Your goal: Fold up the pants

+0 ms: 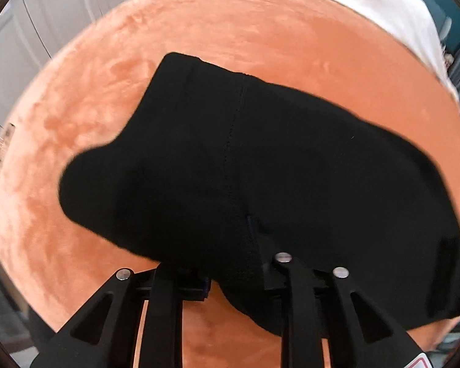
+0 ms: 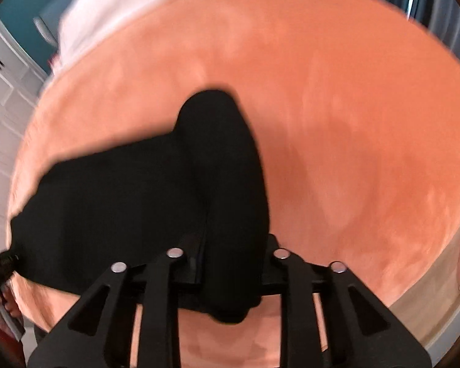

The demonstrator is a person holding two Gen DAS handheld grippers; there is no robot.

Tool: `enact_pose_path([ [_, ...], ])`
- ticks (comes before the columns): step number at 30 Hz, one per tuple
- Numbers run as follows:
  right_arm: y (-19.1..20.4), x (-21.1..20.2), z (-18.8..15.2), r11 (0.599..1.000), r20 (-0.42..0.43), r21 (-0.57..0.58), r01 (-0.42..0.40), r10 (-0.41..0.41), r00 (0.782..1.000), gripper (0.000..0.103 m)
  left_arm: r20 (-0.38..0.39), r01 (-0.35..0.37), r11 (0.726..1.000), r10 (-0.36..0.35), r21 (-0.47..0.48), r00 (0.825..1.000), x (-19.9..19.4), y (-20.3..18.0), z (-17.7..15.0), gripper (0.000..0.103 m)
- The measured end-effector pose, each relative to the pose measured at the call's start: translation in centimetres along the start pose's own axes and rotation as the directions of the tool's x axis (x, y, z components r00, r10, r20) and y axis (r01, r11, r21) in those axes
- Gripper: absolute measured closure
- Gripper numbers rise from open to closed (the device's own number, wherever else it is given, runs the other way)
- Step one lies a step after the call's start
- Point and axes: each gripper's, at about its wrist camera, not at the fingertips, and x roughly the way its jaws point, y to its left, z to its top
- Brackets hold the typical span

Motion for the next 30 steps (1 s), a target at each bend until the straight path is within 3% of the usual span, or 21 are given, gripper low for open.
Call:
enact_pose_path([
  [2,0.1,-2.1,-0.2,0.997,0.083,0.002,0.083,-0.083,0.993,0.062,0.007,0.005,1.0,-0.004,-0.015,1.0,-1.0,-0.1,-0.3,0.077],
  [3,0.8,-4.5,-0.3,0.98,0.173,-0.005,0.198,-0.194,0.966,0.058,0.005,0.019,0.999,-0.019,-0.03,1.0,-1.3,0.4,-0.2,0.074],
  [4,1.6,-5.7,-0.5,0.969,0.223,-0.014,0.247,-0.238,0.945,0.054,0.0,0.027,0.999,-0.028,-0.04,1.0,-1.5,0.5,-0.3,0.071],
  [5,2.7,-7.1,-0.6,0.961,0.279,-0.03,0.274,-0.256,0.926,0.054,-0.002,0.035,0.998,-0.035,-0.05,0.999,-1.5,1.1,0.0,0.07],
  [6,4.5,-8.2,-0.8,0.969,0.316,-0.089,0.231,-0.192,0.929,0.054,-0.009,0.036,0.998,-0.037,-0.057,0.999,-1.4,1.4,-0.3,0.067],
  [9,11.2,-6.7,-1.6,0.959,0.191,-0.284,0.014,0.042,0.981,0.054,-0.022,0.02,0.998,-0.021,-0.066,1.0,-1.0,1.5,-1.1,0.065],
  [11,15.6,-4.2,-3.0,0.922,0.116,-0.381,-0.071,0.124,0.985,0.043,-0.022,0.02,0.997,-0.021,-0.07,1.0,-1.7,1.7,-1.9,0.063],
  [14,21.5,0.8,-5.8,0.83,0.079,-0.558,0.02,0.029,0.996,0.042,-0.024,0.03,0.998,-0.031,-0.063,0.999,-2.4,1.8,-2.5,0.058],
  [15,22.0,1.9,-6.2,0.82,0.072,-0.572,0.03,0.014,0.997,0.056,-0.023,0.036,0.997,-0.038,-0.064,0.999,-2.7,2.0,-2.6,0.058],
  [17,22.1,3.6,-6.7,0.818,0.078,-0.573,0.059,-0.017,0.997,0.068,-0.016,0.046,0.997,-0.047,-0.056,0.999,-2.8,2.2,-2.5,0.057],
  [18,22.1,3.9,-6.4,0.827,0.094,-0.557,0.075,-0.027,0.995,0.082,-0.009,0.04,0.998,-0.04,-0.047,0.999,-3.2,2.3,-2.7,0.057],
  [19,22.2,3.6,-6.1,0.835,0.102,-0.542,0.089,-0.04,0.994,0.085,-0.001,0.034,0.999,-0.034,-0.04,0.999,-3.7,2.3,-3.0,0.057],
  [23,22.2,0.7,-3.9,0.902,0.109,-0.432,-0.004,0.057,0.992,0.087,0.022,0.025,1.0,-0.025,-0.006,0.999,-4.2,1.8,-3.2,0.056],
  [26,25.1,-0.3,-3.6,0.883,0.122,-0.465,-0.069,0.142,0.982,0.086,0.015,0.033,0.999,-0.032,-0.001,0.999,-4.2,1.4,-3.4,0.053],
  [28,26.5,1.9,-4.1,0.856,0.081,-0.515,-0.049,0.106,0.991,0.083,0.007,0.036,0.999,-0.036,0.002,0.999,-4.0,1.2,-3.5,0.053],
  [30,27.4,6.0,-4.9,0.838,0.004,-0.544,-0.051,0.064,0.998,0.073,-0.008,0.042,0.999,-0.042,-0.008,0.999,-3.6,1.4,-3.5,0.051],
])
